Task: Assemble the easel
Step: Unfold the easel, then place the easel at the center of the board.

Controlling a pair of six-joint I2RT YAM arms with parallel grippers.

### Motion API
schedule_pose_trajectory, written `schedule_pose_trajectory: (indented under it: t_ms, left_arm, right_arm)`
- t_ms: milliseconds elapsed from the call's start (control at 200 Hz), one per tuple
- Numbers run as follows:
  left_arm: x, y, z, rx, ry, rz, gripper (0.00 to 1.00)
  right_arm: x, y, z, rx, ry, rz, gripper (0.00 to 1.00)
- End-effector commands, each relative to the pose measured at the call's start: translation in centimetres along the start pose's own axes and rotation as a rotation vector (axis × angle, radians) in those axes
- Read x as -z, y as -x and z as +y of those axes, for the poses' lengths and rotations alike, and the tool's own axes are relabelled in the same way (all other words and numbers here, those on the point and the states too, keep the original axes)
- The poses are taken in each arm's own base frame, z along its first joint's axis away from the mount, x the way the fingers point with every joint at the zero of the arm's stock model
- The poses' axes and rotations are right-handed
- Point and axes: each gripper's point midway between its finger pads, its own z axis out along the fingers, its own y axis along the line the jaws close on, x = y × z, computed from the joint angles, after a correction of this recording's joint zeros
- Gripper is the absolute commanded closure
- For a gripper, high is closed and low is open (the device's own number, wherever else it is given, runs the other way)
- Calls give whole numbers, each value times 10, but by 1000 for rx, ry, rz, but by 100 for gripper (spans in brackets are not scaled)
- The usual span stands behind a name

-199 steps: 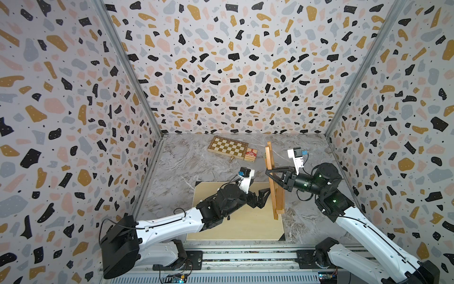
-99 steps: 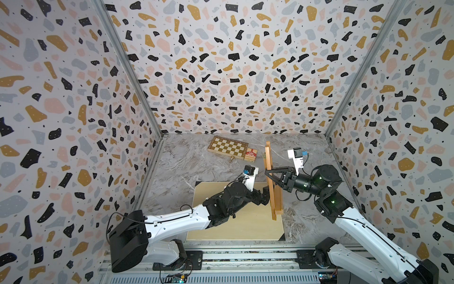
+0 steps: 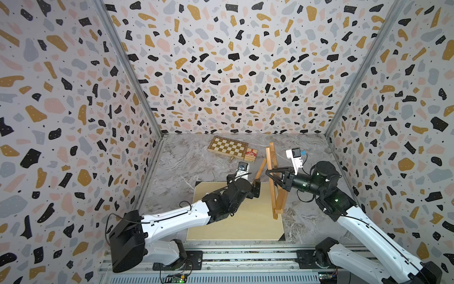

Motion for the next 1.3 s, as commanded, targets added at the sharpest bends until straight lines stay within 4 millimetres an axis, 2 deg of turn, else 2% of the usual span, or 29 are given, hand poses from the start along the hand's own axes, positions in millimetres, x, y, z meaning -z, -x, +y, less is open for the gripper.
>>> schedule_pose_trajectory:
  t_ms: [0, 130, 280, 456, 526, 666, 761, 866, 1036, 1196, 1296]
  left_arm:
    - [-6, 8, 44, 36, 179, 11, 1]
    - [-7, 12, 52, 67, 172, 14, 1]
    - [-3, 15, 39, 65, 87, 22, 1]
    - [15, 10, 29, 81, -23, 63, 1]
    - [23, 4, 36, 78, -11, 81, 1]
    - [41, -2, 65, 67, 87, 111, 1]
    - [49, 0, 83, 89, 129, 105, 1]
    - [53, 0, 101, 119, 164, 111, 1]
    - [60, -1, 136, 167, 259, 117, 1]
    - [66, 0, 168, 217, 326, 109, 1]
    - [71, 3, 185, 246, 365, 109, 1]
  right_arm:
    - [12, 22, 29, 86, 42, -29, 100]
    - [8, 19, 16, 82, -15, -11, 100]
    - [-1, 26, 5, 93, -47, -24, 100]
    - [-3, 57, -27, 146, -252, -140, 100]
    - [-6, 68, -40, 186, -325, -168, 100]
    - [-26, 76, -62, 291, -386, -163, 100]
    - [-44, 76, -83, 300, -431, -150, 100]
    - [-71, 76, -94, 310, -472, -144, 100]
    - [-123, 68, -84, 362, -491, -159, 100]
    - [-173, 61, -62, 410, -451, -189, 100]
    - [-202, 52, -61, 423, -459, -191, 100]
